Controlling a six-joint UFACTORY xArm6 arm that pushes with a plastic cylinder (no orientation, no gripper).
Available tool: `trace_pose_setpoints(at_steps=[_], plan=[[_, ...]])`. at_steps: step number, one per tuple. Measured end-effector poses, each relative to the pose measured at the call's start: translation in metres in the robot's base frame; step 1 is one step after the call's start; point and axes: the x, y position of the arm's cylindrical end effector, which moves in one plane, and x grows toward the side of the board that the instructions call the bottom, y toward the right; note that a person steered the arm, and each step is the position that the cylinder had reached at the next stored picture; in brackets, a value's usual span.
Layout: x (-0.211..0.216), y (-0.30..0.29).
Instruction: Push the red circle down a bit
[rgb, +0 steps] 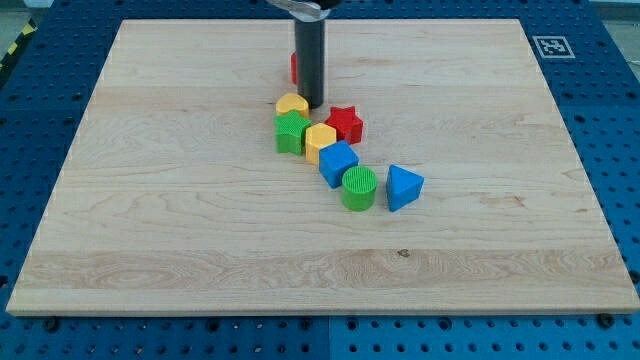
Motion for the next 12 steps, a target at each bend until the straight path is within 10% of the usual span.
trace_pose_setpoints(at_steps=[3,5,12], plan=[[-0.074,-0.057],[-0.126,0.010],[-0.047,0.007]])
